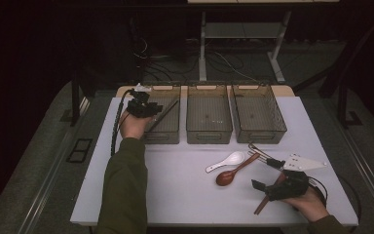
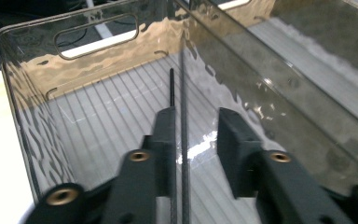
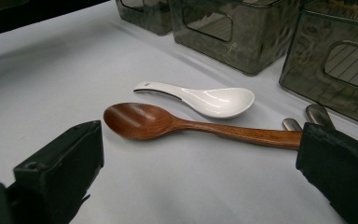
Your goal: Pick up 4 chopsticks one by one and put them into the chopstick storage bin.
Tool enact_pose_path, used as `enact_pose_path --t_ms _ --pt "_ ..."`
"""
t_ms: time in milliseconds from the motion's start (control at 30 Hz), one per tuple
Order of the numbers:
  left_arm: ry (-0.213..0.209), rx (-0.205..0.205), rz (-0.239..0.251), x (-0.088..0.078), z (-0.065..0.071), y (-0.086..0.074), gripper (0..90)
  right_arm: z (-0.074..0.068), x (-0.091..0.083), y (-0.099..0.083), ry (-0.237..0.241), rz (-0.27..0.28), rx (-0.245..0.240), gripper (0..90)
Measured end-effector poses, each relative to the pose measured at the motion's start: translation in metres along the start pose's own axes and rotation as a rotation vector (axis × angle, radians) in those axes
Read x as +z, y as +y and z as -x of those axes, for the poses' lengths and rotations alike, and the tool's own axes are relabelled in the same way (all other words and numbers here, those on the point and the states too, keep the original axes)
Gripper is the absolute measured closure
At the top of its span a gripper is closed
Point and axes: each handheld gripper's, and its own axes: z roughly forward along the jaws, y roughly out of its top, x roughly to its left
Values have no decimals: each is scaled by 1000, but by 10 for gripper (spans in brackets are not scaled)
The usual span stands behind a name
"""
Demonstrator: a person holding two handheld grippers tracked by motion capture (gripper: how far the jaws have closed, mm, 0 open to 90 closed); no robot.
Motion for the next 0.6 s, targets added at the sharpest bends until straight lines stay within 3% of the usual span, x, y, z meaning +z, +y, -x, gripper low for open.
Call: enact_pose_path --t_ms 100,233,600 --pt "1 -5 12 -1 0 1 572 0 0 0 0 2 -1 10" --pt "-31 -17 29 -4 0 2 519 0 0 0 -2 0 0 10" --pt "-103 6 63 -17 6 6 447 0 1 0 -4 -2 -1 10"
